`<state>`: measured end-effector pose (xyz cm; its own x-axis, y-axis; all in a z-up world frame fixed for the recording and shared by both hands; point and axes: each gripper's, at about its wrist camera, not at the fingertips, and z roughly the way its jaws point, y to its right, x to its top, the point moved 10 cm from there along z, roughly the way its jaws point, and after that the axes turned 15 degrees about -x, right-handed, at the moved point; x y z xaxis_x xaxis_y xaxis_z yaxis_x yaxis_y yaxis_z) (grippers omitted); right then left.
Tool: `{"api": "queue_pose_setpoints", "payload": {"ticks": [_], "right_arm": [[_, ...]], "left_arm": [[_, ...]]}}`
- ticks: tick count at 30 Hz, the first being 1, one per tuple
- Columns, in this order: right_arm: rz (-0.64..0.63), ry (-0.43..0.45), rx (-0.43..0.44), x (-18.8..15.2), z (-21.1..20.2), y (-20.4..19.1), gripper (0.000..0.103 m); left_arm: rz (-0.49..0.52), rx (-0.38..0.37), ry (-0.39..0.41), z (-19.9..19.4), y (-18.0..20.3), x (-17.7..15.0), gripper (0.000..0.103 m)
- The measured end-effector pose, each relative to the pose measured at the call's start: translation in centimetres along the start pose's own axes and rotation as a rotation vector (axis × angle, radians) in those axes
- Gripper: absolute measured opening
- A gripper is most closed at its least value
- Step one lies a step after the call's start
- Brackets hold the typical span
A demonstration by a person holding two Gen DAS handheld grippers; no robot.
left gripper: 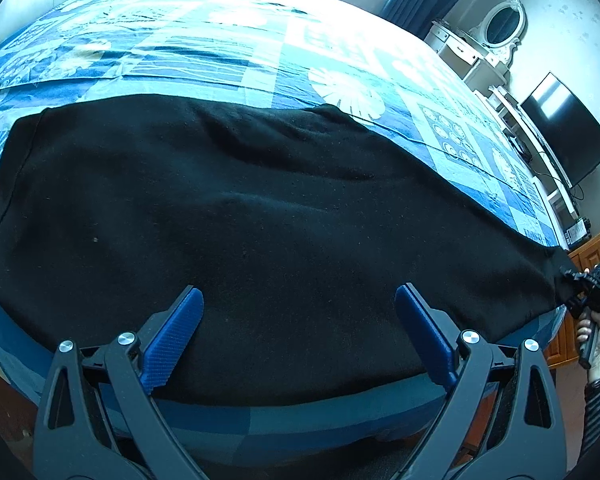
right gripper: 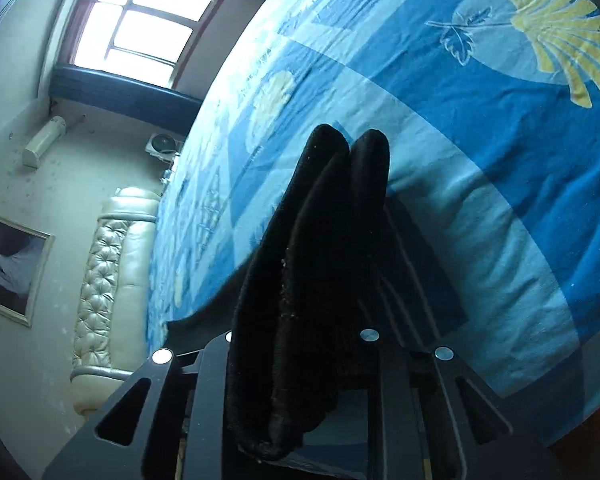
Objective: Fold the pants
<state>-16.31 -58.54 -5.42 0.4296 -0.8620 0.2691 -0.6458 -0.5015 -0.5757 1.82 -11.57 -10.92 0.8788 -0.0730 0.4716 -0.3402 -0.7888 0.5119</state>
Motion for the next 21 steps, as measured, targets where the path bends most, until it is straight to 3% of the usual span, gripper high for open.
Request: {"api": "queue_pose_setpoints", "payload": {"ticks": [6,12,21], "right_arm": [[-0.034,0.07,0.134,0.2,-3.6,-6.8,0.021],[-0.147,0.094,0.176,-1.5,-5.0,-15.7,0.021],[-0.313,0.076,0.189,-6.1,-4.0,-24.8,0.021]], "left_arm": [[-0.01,0.019,0.011,-2.5,-1.7,-0.4,0.096],[-0.02,0.047,0.025,-5.6,-3.9,-1.1,0.096],[-0.03,0.068,0.055,-10.1,-6.2,-2.3,0.096]]}}
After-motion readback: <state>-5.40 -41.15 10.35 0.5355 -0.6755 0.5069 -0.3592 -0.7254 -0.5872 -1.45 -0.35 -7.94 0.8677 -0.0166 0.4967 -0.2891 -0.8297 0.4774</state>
